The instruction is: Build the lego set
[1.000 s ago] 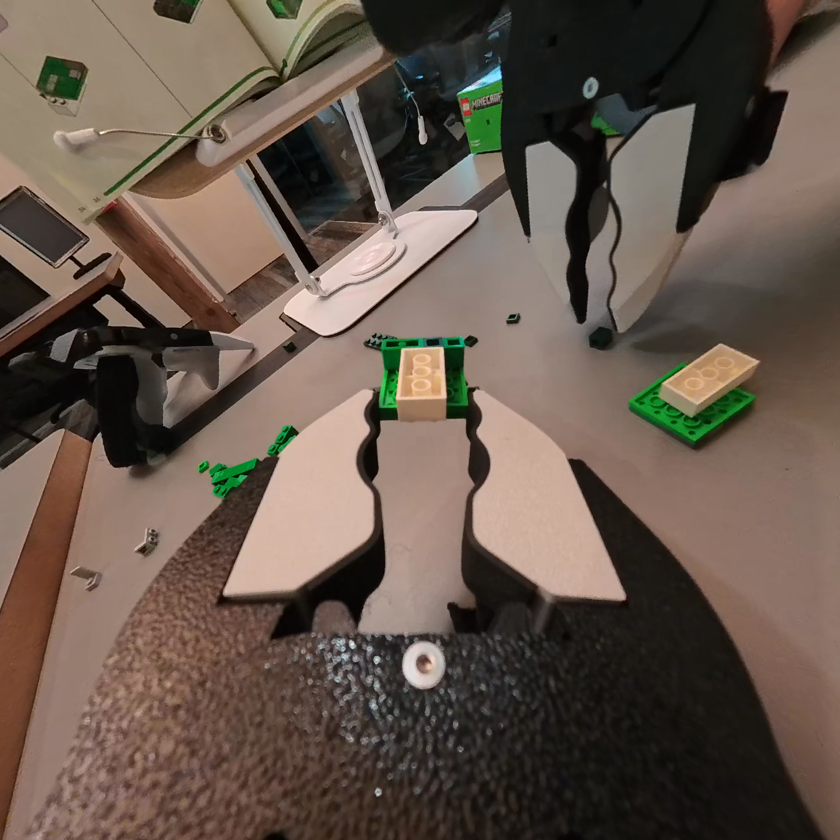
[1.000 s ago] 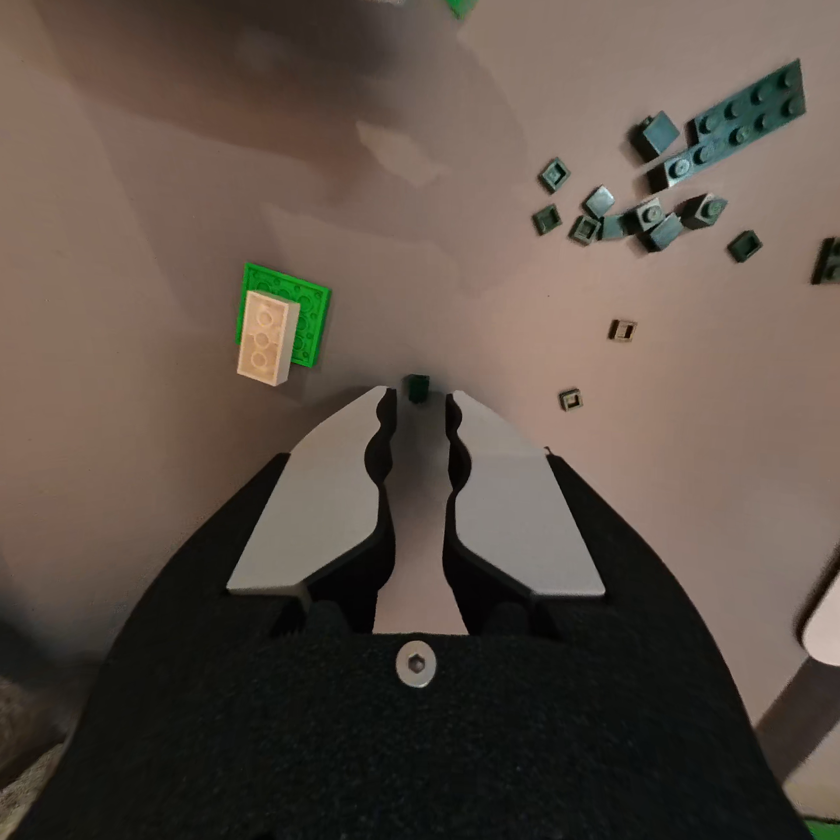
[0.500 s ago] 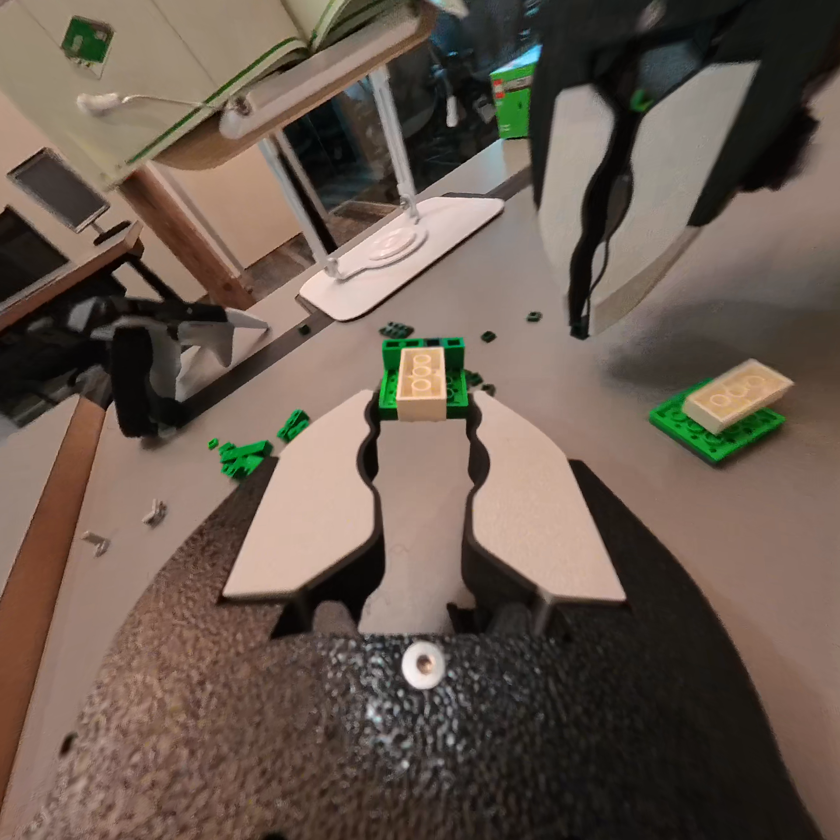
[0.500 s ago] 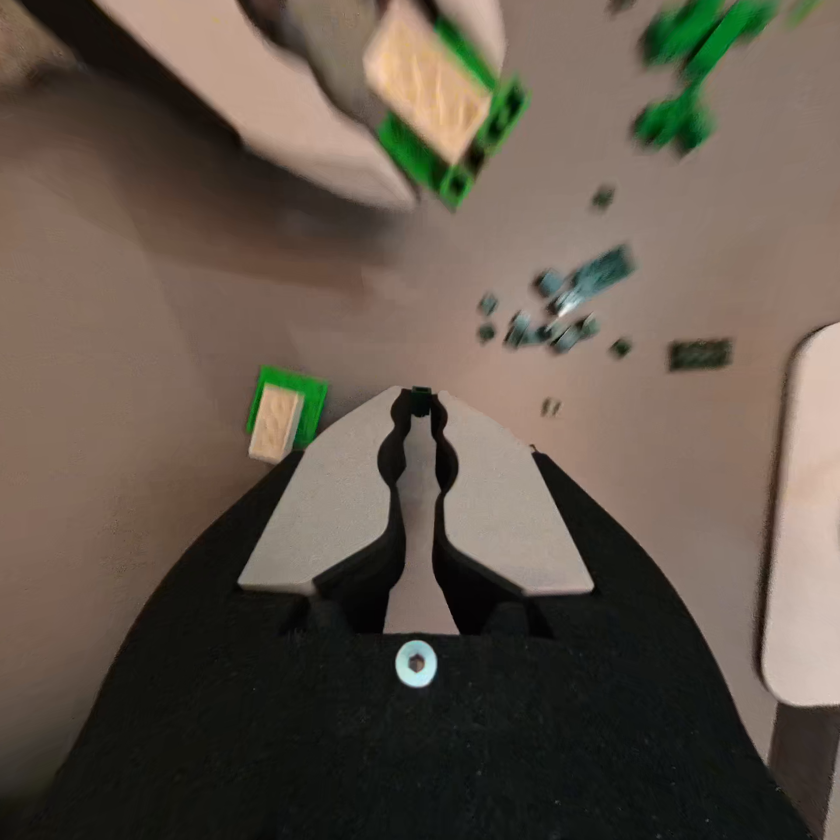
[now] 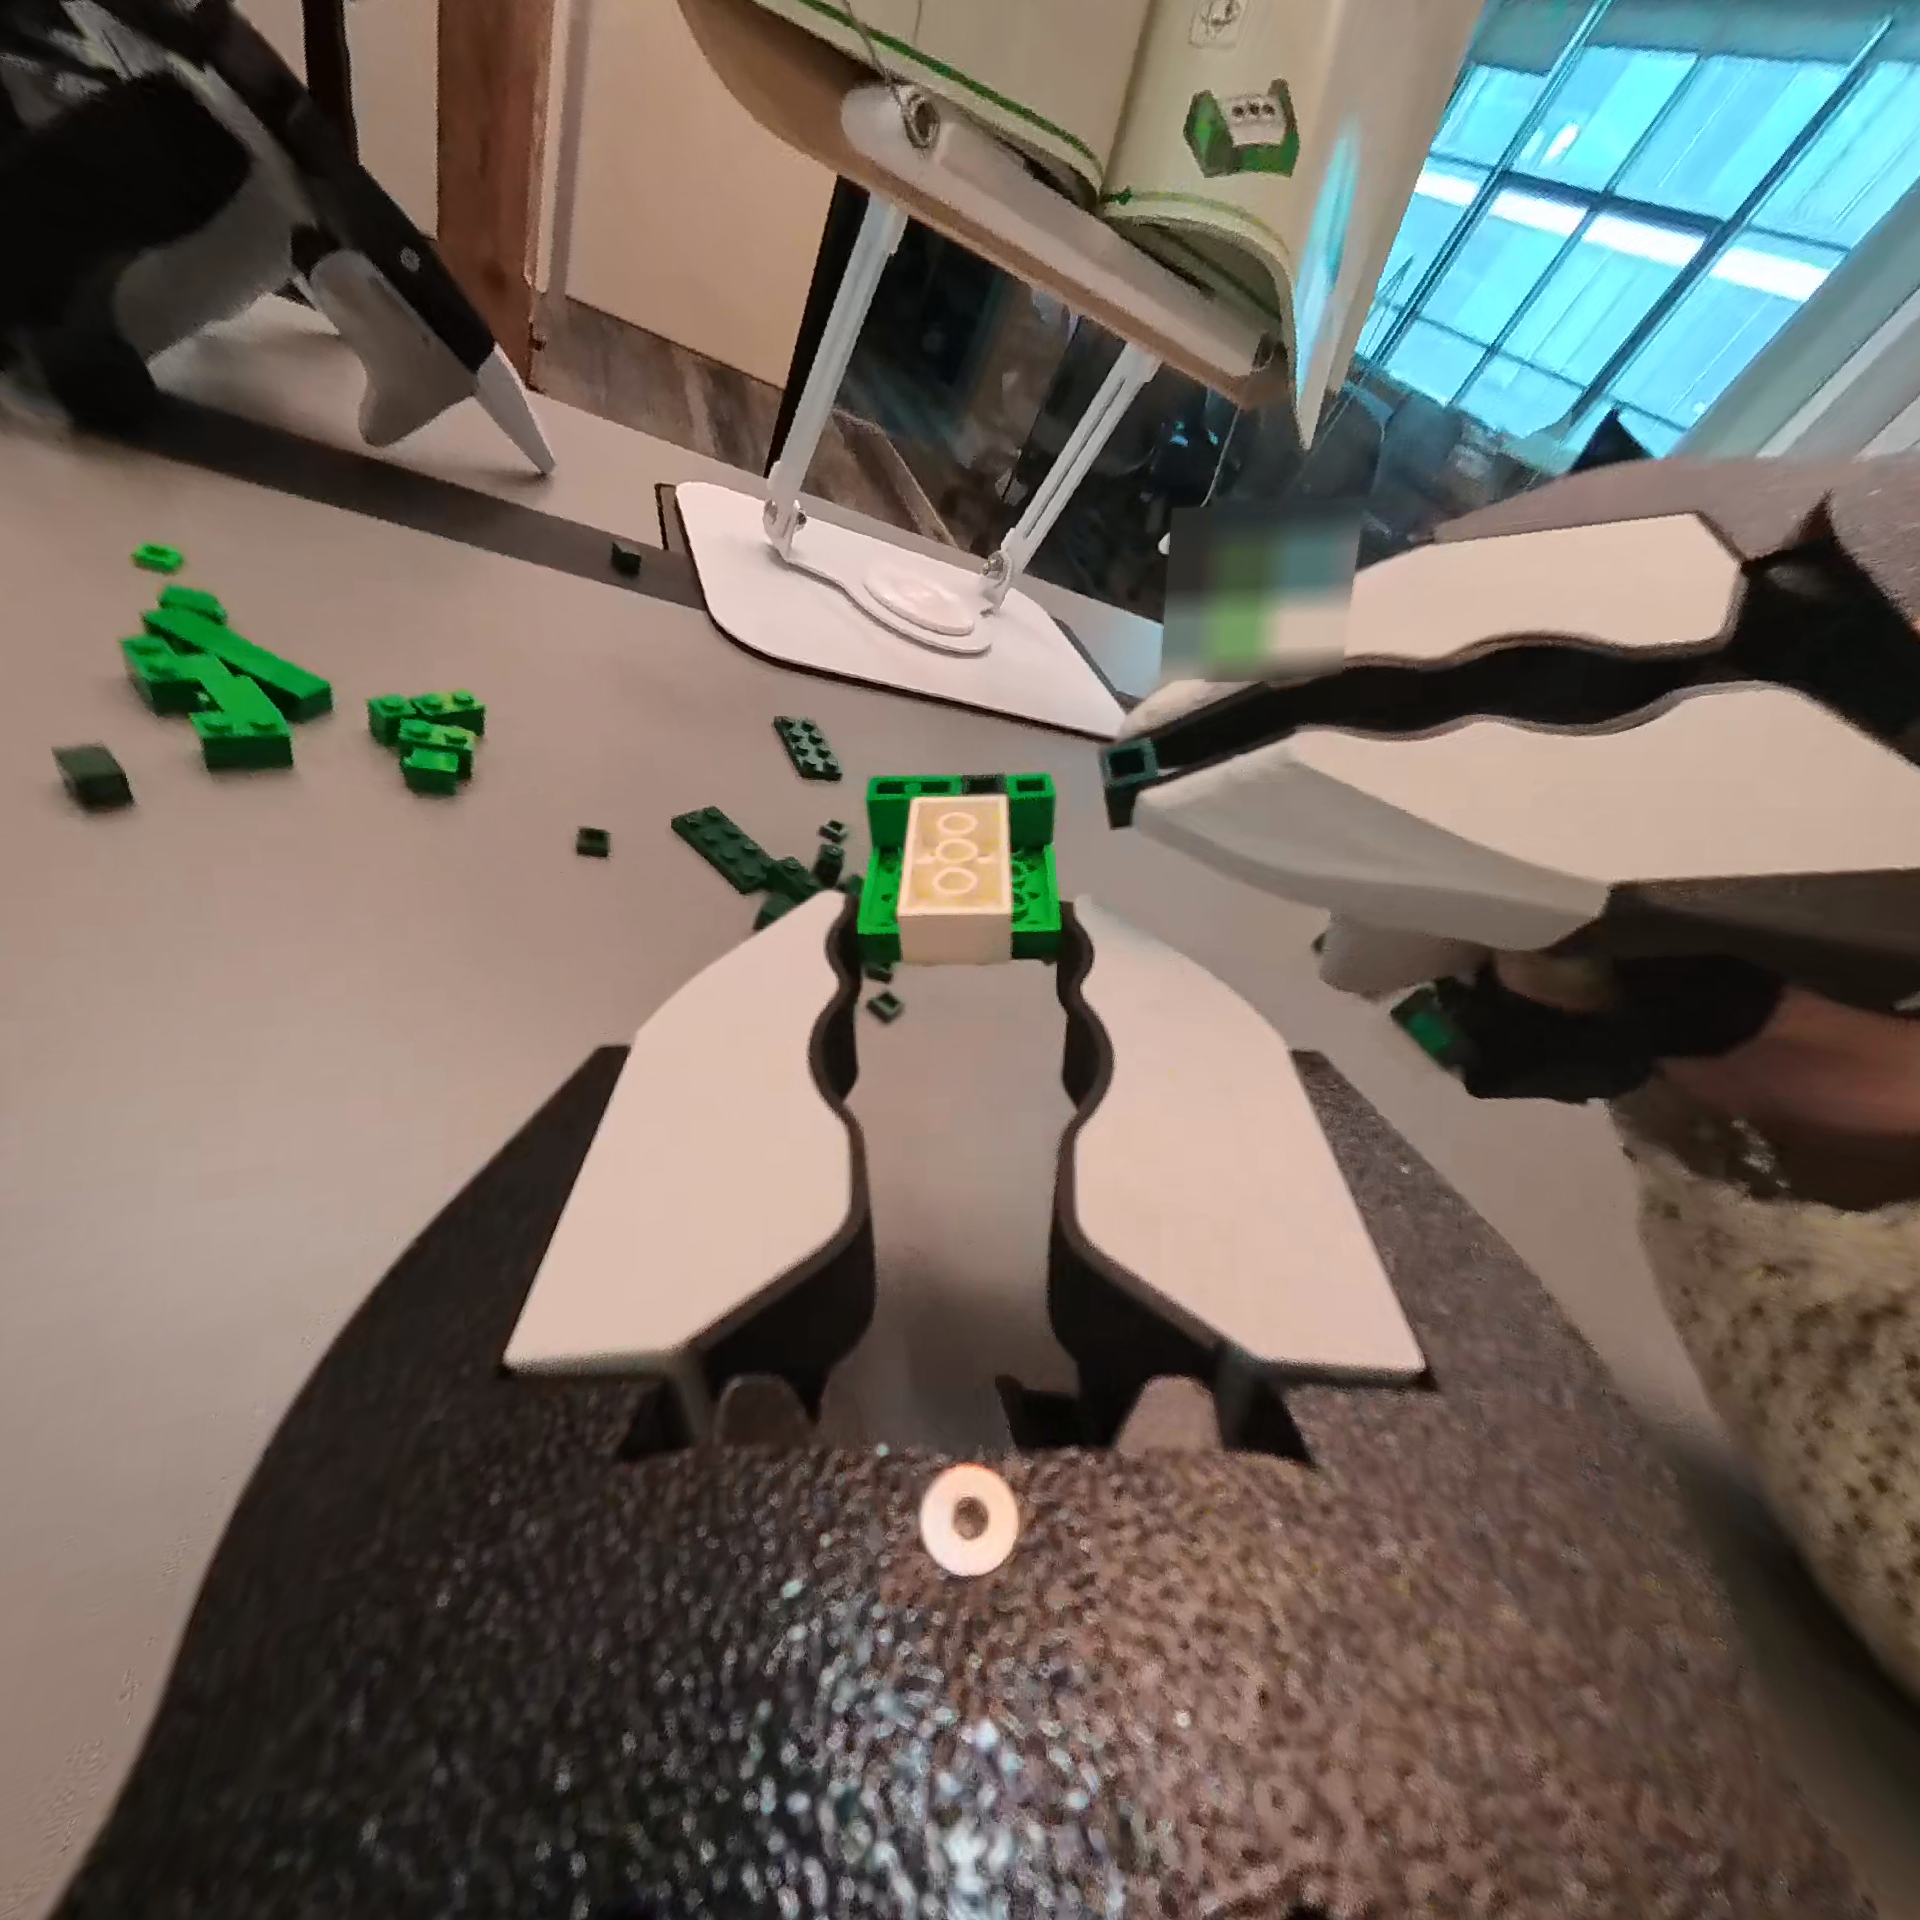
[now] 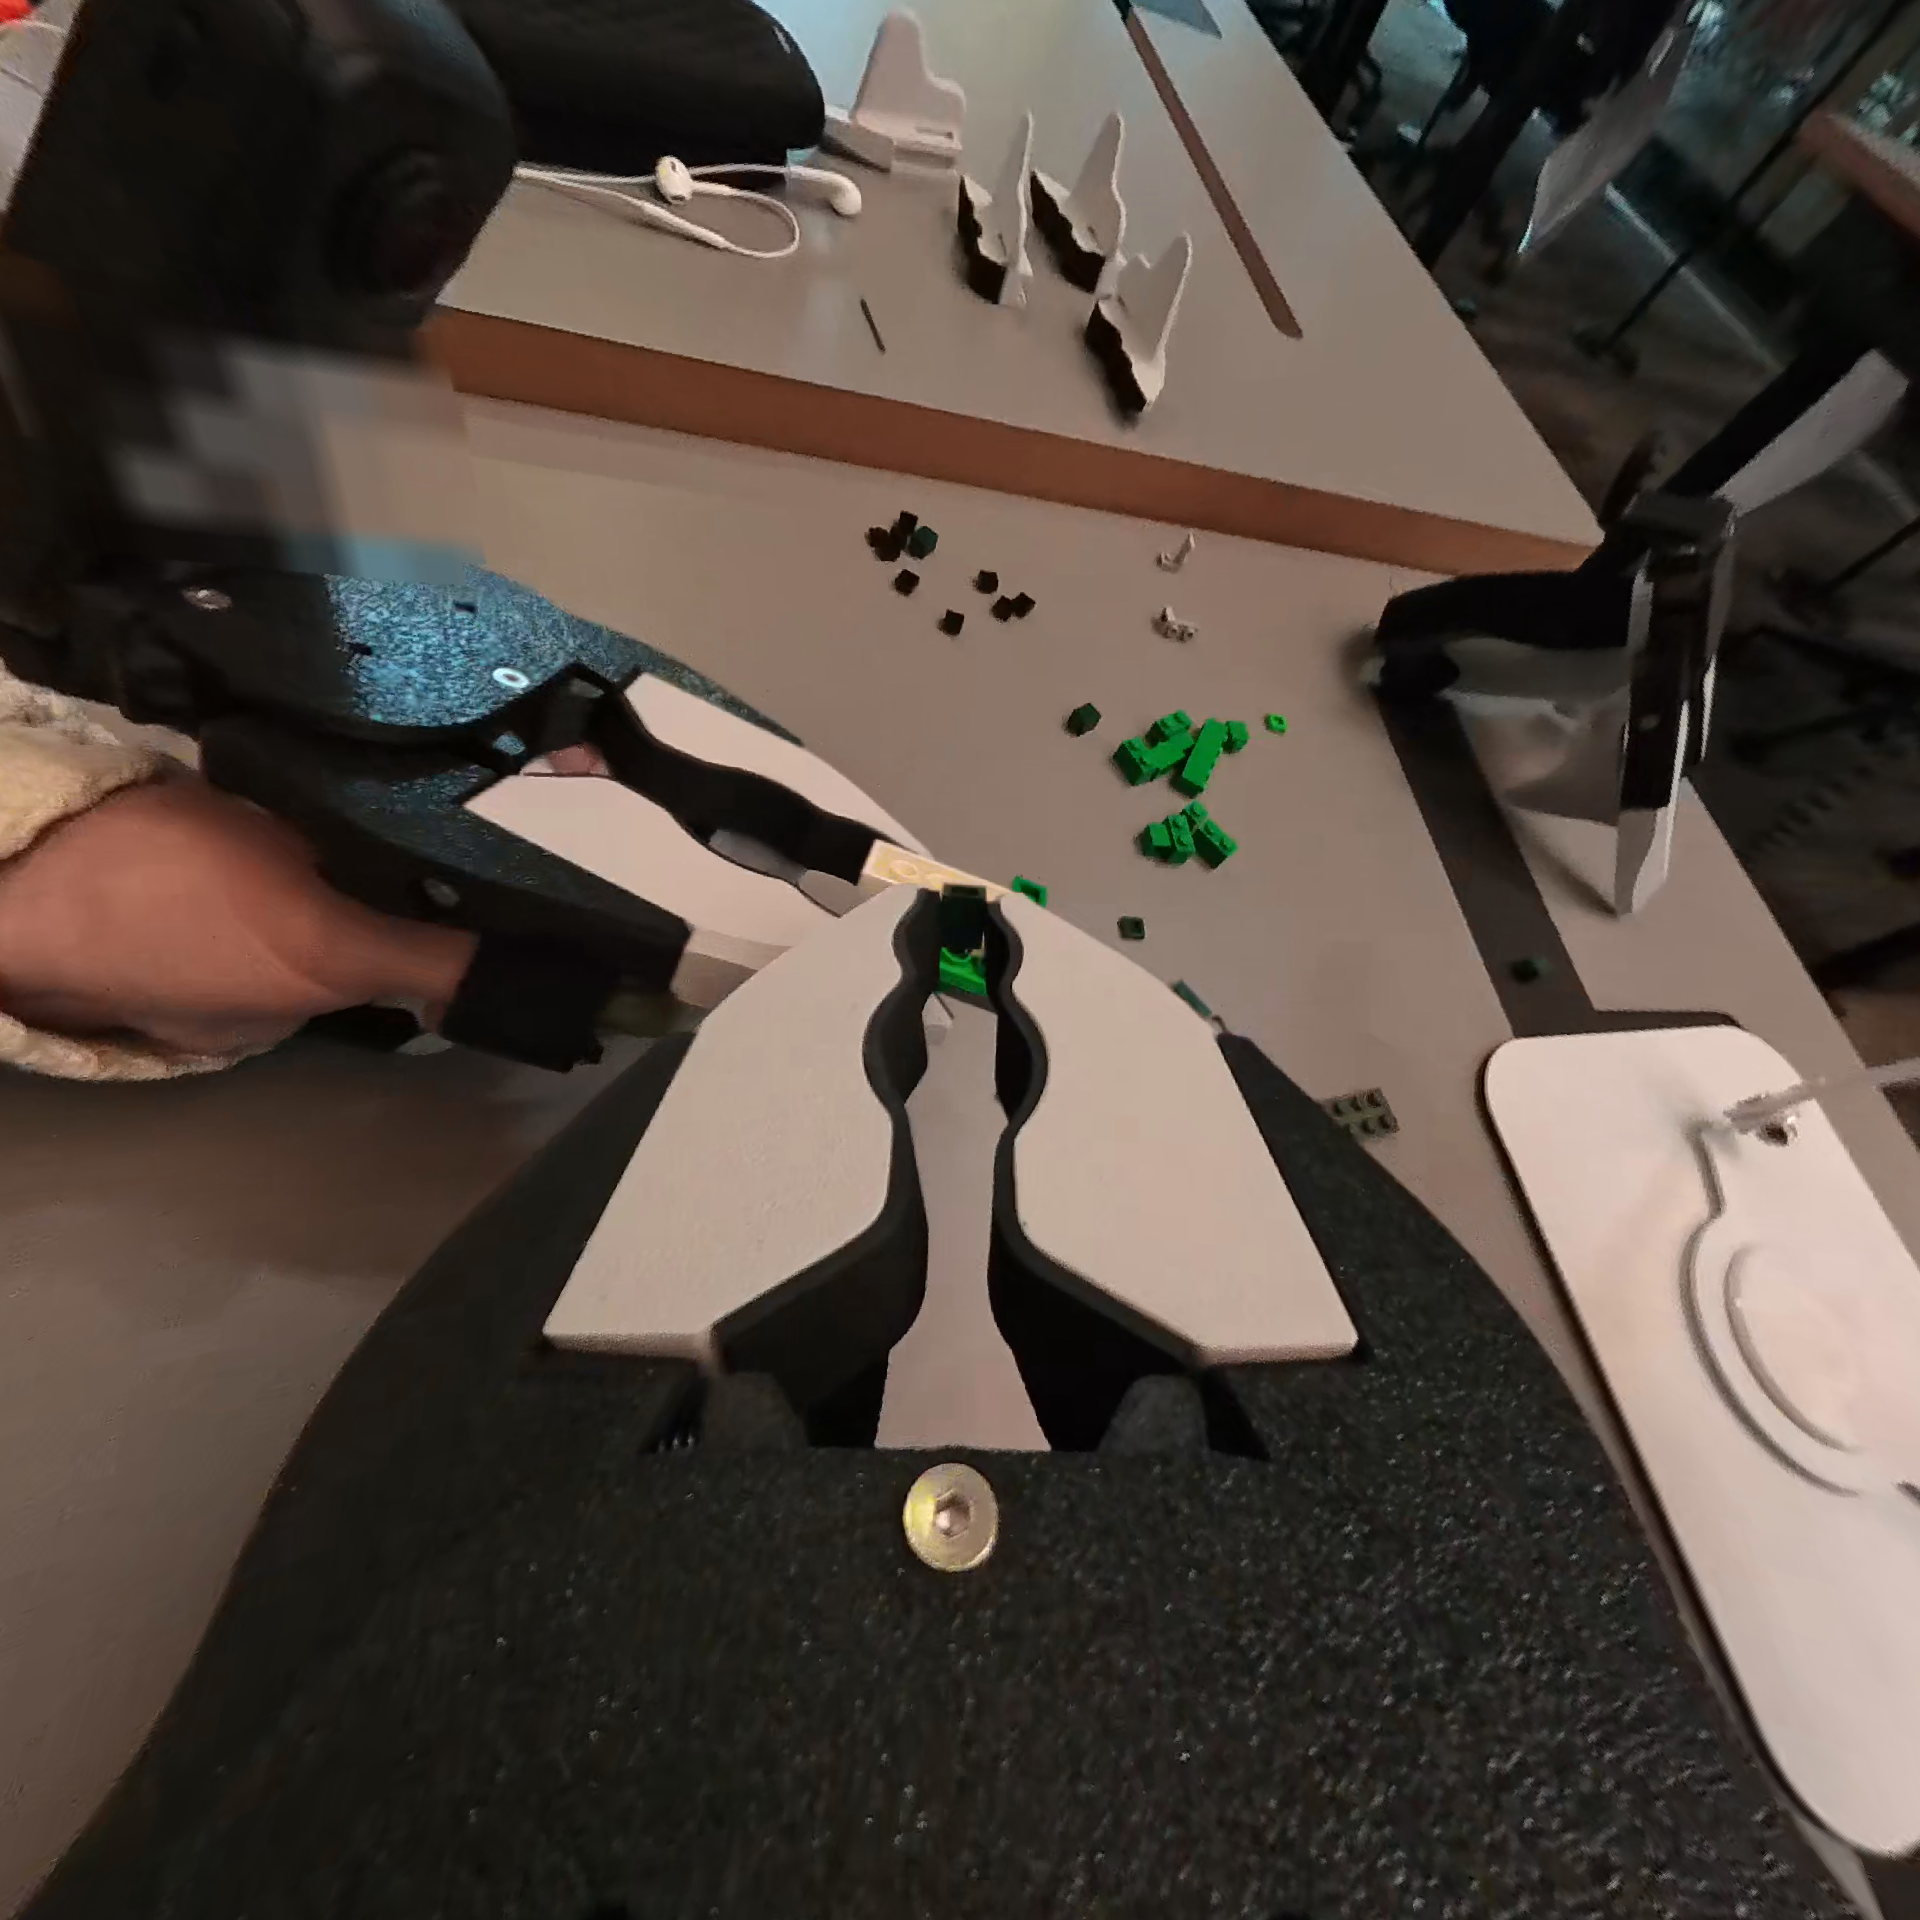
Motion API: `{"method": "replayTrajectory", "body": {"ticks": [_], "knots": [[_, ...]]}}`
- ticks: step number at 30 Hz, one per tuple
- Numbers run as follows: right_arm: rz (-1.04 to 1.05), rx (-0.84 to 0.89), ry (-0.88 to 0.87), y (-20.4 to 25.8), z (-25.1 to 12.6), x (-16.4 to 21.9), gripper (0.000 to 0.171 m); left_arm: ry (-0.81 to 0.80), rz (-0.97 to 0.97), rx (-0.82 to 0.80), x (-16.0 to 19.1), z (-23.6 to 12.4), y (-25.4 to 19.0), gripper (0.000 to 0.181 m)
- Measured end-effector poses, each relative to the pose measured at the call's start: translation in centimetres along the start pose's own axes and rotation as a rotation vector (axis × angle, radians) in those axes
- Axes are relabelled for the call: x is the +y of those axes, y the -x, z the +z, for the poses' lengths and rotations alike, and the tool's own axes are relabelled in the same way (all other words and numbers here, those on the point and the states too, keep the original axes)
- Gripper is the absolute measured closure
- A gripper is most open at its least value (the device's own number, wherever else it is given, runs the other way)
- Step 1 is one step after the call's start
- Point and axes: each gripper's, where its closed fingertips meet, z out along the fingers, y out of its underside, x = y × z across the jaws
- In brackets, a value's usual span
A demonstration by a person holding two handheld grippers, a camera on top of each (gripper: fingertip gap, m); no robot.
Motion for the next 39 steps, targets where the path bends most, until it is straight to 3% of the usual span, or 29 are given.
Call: {"method": "replayTrajectory", "body": {"ticks": [9, 26, 31, 35, 39], "knots": [[0.087, -0.009, 0.077, 0.0, 0.6, 1.4, 0.163, 0.0, 0.008, 0.02, 0.2, -0.1, -0.6, 0.146], [0.034, 0.058, 0.131, -0.3, 0.7, 2.3, 0.161, 0.021, -0.013, 0.037, 0.6, 0.0, -0.5, 0.146], [0.025, 0.042, 0.11, -0.4, 0.2, 2.3, 0.148, 0.024, -0.014, 0.038, 0.6, 0.0, -0.4, 0.146], [-0.129, 0.023, 0.086, -0.4, -0.9, 2.7, 0.132, 0.024, -0.023, 0.04, 0.5, 0.0, -0.1, 0.146], [-0.551, 0.148, 0.1, -1.1, -1.4, 3.8, 0.128, 0.038, -0.022, 0.059, 0.6, 0.0, -0.3, 0.146]]}}
